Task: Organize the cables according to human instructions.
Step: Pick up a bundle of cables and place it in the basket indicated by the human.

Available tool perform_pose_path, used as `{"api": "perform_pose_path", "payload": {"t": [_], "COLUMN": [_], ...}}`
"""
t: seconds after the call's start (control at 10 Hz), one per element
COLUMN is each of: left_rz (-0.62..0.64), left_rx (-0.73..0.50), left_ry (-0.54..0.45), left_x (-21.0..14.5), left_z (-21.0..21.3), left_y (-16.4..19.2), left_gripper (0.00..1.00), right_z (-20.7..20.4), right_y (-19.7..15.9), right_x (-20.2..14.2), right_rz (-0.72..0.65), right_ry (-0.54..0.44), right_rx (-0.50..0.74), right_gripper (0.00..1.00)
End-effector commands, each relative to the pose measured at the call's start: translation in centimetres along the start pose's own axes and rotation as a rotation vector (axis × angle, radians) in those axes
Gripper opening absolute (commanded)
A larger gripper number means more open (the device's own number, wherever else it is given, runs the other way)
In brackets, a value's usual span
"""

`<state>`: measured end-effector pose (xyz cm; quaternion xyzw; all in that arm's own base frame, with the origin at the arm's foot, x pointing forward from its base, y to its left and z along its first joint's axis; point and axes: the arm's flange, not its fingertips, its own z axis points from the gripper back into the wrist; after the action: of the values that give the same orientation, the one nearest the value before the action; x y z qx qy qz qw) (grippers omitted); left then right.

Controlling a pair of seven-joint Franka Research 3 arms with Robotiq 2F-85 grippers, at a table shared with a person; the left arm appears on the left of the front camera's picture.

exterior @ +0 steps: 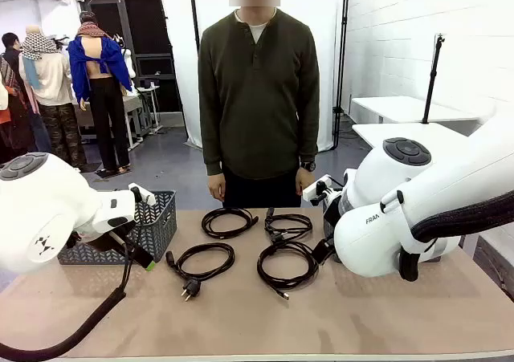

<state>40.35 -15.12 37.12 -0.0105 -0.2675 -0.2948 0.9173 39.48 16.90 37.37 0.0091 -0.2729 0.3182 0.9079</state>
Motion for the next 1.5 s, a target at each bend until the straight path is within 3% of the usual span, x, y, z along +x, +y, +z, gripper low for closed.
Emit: {"api": "perform_pose_path", "payload": {"t": [0.0,1.4], "left_rz": [0.000,-0.002], "left_rx": [0.000,0.000], "left_ry": [0.000,0.000], "left_x": [0.00,0.02], "left_z": [0.00,0.00], "left_y": [0.00,-0.09], "left_gripper": [1.00,1.00], "right_z": [0.00,0.00], "right_y": [0.00,0.01], "right_x": [0.00,0.00], "right_rz": [0.000,0.001], "right_ry": [0.000,0.000], "right_rx": [0.000,0.000], "right_gripper": [1.00,1.00]}}
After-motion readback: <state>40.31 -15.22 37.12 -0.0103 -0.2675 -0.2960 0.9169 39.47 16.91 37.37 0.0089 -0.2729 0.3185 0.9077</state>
